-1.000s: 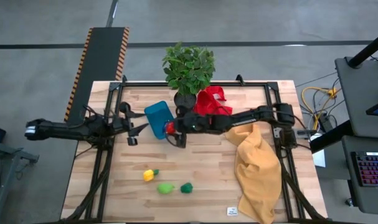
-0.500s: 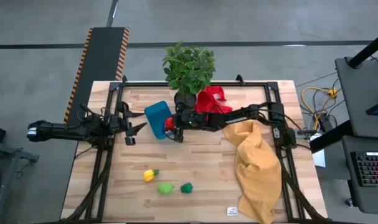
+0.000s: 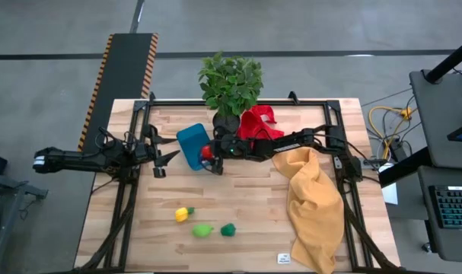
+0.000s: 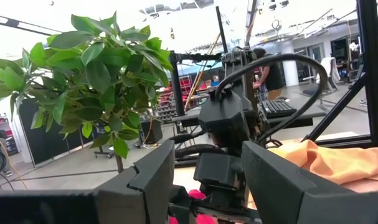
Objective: Pick and placing Produce into tupperware
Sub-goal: Put the red tomato into the blue bin, then put the green bell pepper into the blue bin
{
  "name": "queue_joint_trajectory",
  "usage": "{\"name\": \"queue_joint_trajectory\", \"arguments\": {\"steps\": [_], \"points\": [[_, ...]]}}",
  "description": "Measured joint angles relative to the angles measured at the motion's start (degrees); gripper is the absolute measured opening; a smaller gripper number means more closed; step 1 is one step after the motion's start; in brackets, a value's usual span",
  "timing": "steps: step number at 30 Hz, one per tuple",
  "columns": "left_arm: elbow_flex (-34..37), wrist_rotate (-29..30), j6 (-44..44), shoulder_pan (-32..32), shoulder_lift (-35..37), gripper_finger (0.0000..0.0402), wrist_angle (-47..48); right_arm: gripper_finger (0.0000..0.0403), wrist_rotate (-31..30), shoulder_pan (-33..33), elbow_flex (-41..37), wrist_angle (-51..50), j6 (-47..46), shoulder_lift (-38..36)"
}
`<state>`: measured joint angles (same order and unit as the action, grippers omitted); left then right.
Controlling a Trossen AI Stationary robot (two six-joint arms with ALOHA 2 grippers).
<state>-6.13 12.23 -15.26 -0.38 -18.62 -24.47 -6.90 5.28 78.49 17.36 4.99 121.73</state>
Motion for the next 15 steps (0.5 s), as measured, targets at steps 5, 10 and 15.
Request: {"name": "queue_joint_trajectory", "arguments": {"steps": [5,10,15], "points": [[0.0,0.0,0.0,0.0,-0.1,0.0173,0.2,0.0295,0.0,0.0,0.8,0.0,0.0,-0.1],[0.0,0.0,0.0,0.0,0.0,0.0173,0.4,0.031,0.0,0.0,2.1,-0.3,1.0,-0.1],[0.0,0.0,0.0,0.0,-0.1,0.0173,1.1,0.0305,1.7,-0.3,4.0,-0.8,-2.9,-1.8]]}}
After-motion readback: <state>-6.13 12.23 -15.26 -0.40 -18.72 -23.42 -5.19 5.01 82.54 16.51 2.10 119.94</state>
